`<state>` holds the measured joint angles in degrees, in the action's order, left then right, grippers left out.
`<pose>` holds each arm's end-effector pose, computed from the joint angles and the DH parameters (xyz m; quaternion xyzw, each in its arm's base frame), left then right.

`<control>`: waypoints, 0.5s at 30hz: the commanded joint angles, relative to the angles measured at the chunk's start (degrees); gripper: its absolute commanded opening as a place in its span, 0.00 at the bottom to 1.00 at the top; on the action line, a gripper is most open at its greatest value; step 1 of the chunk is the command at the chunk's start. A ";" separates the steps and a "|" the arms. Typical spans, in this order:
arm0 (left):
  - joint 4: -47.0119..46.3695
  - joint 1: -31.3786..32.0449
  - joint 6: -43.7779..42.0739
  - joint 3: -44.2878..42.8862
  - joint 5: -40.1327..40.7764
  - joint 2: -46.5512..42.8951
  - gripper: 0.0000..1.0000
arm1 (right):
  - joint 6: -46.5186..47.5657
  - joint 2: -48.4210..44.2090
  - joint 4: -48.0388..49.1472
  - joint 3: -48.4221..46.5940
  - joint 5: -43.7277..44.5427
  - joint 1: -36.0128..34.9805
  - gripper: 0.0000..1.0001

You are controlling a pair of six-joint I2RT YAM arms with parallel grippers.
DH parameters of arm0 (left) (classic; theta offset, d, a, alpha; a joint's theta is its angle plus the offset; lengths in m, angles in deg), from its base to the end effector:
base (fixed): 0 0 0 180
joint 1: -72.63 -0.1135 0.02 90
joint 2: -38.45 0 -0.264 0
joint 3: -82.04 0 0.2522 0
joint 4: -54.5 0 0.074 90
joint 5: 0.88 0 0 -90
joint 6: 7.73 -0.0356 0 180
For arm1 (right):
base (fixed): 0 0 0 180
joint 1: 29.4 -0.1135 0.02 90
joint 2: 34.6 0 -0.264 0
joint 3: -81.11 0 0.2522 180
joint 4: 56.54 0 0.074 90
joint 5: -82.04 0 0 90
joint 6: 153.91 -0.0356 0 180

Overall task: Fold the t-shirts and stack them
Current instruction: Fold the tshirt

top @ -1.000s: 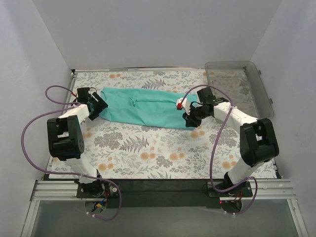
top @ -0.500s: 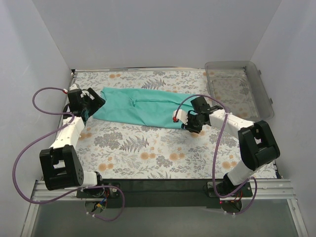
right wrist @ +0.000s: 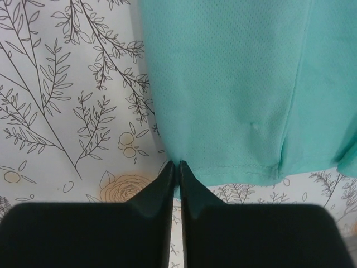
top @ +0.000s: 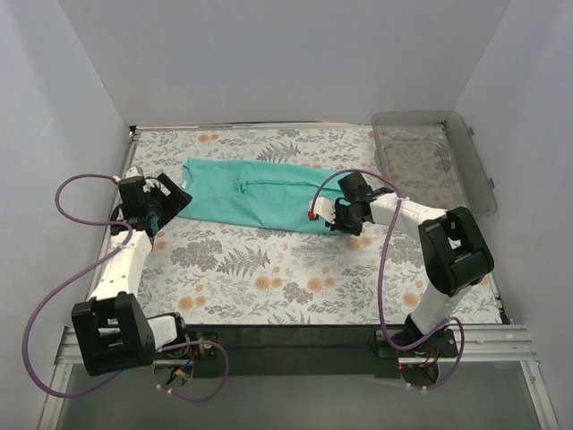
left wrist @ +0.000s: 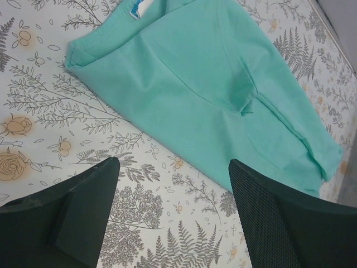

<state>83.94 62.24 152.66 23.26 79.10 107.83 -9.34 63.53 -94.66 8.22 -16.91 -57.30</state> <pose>0.2553 0.0405 0.2440 -0.5570 0.7117 -0.2789 0.3247 0.2929 0.1614 0.1697 -0.6530 0.7177 0.0209 0.2410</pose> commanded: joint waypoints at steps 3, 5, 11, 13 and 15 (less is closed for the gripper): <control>1.72 -0.42 -0.69 1.59 -2.19 -4.08 0.74 | 0.10 0.05 -1.47 -1.87 -1.15 -0.66 0.01; 1.81 -0.42 -0.61 2.56 -2.90 -5.13 0.74 | 0.10 -1.27 -2.44 -1.25 -1.86 -1.01 0.01; 1.63 -0.42 0.62 5.55 -5.18 -6.54 0.73 | 2.56 -7.15 -9.64 2.79 -7.39 -3.12 0.01; 1.11 -0.42 1.06 6.25 -5.88 -6.19 0.73 | 3.79 -9.78 -11.76 5.68 -8.28 -5.74 0.01; 0.67 -0.42 1.24 6.87 -6.24 -5.14 0.73 | 4.76 -10.67 -14.21 7.27 -8.10 -7.60 0.01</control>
<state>85.05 62.22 153.45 29.28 74.69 103.00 -7.51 55.60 -101.83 13.07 -21.89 -61.96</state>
